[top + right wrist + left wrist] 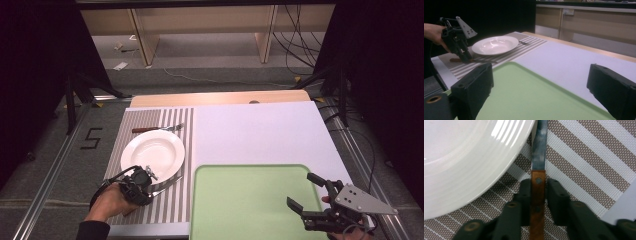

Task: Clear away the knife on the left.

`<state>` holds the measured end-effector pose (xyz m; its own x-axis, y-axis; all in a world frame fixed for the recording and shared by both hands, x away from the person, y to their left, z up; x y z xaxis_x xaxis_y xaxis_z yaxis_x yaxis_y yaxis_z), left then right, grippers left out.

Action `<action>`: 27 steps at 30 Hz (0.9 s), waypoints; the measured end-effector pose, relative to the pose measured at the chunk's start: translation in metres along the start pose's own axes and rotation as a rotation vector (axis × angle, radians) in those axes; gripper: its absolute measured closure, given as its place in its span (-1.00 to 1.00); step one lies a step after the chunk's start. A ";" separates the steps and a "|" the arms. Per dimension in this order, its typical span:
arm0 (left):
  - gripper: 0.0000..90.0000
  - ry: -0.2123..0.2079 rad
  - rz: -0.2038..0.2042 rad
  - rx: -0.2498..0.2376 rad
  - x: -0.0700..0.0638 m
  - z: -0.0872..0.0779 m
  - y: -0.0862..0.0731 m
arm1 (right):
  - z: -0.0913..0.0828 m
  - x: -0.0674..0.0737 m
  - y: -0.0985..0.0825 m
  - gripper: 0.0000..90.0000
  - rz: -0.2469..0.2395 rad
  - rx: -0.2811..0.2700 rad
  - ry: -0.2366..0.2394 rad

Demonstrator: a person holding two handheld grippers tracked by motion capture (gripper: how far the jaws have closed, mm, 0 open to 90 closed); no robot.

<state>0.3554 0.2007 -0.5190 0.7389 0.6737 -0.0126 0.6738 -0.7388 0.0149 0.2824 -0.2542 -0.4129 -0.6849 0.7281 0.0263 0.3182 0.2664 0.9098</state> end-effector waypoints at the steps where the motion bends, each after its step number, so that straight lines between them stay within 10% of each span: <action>1: 0.68 0.002 0.002 0.001 0.000 0.000 0.000 | 0.000 0.000 0.000 -0.82 0.000 0.000 0.000; 16: 0.71 -0.083 0.007 -0.046 -0.011 -0.010 0.004 | 0.000 0.000 0.000 -0.82 -0.001 0.002 -0.002; 27: 0.71 -0.183 -0.020 -0.231 -0.037 -0.035 0.027 | 0.000 0.000 0.000 -0.82 -0.001 0.002 -0.002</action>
<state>0.3467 0.1564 -0.4827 0.7278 0.6575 -0.1949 0.6854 -0.6875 0.2400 0.2822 -0.2546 -0.4130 -0.6841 0.7290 0.0246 0.3188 0.2685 0.9090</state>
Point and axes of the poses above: each handheld gripper's, and its own axes: z roughly forward along the jaws, y roughly out of its top, x roughly to its left, the point moved 6 cm from there along z, roughly forward along the jaws, and after that the axes turned 10 degrees about x, right-handed, at the moved point
